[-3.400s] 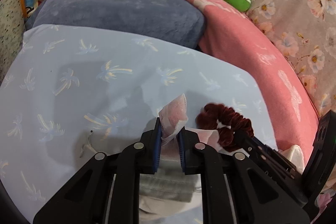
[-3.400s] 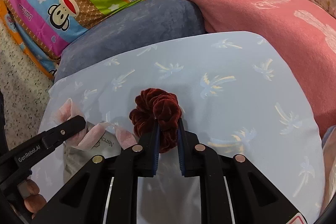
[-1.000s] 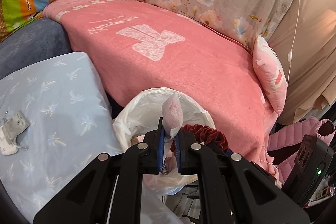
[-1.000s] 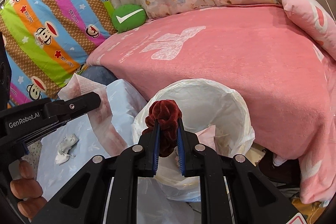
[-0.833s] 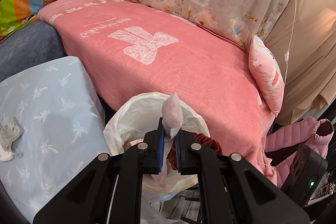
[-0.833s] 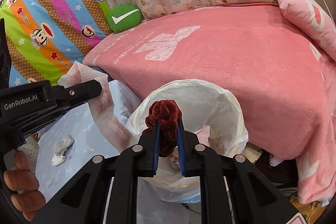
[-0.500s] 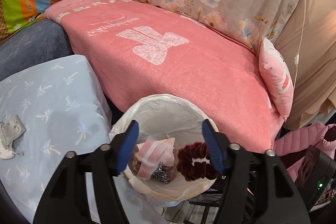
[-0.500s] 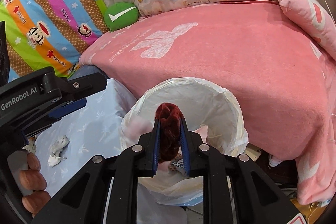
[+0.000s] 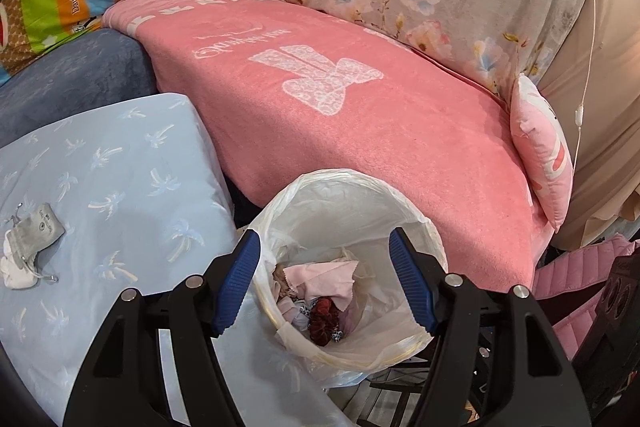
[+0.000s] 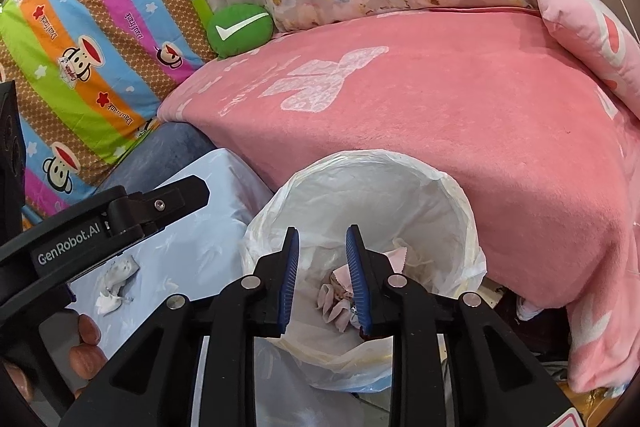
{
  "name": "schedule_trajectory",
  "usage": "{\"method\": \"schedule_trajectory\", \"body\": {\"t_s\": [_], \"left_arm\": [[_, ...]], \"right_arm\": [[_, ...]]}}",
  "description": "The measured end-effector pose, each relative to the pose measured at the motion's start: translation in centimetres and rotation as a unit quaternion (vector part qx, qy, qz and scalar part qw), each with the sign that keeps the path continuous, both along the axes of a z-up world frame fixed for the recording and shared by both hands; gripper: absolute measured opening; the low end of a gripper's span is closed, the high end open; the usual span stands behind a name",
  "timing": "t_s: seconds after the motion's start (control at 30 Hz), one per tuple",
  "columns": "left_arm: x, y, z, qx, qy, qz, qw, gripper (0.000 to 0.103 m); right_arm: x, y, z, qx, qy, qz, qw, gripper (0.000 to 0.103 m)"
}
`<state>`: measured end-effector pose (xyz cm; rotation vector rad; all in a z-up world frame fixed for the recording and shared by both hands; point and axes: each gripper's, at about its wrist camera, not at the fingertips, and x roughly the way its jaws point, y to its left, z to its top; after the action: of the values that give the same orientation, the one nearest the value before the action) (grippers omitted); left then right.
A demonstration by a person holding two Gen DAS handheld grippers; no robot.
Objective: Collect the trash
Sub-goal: 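Move both open grippers back toward the grey pouch and white glove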
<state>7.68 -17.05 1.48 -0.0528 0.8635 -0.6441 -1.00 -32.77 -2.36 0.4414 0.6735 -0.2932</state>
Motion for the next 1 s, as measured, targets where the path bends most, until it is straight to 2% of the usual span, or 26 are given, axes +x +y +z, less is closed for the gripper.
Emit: {"method": "schedule_trajectory", "body": {"t_s": [0.37, 0.63, 1.0], "left_arm": [[0.1, 2.9, -1.0, 0.003, 0.007, 0.024, 0.9997, 0.064], [0.2, 5.5, -1.8, 0.009, 0.006, 0.046, 0.9989, 0.064], [0.5, 10.8, -3.9, 0.031, 0.014, 0.107, 0.9937, 0.064]], "right_arm": [[0.7, 2.5, -0.5, -0.002, 0.01, 0.025, 1.0, 0.026], [1.3, 4.8, -1.1, -0.006, 0.019, 0.046, 0.999, 0.03], [2.5, 9.2, -2.7, -0.007, 0.04, 0.084, 0.996, 0.032]]}}
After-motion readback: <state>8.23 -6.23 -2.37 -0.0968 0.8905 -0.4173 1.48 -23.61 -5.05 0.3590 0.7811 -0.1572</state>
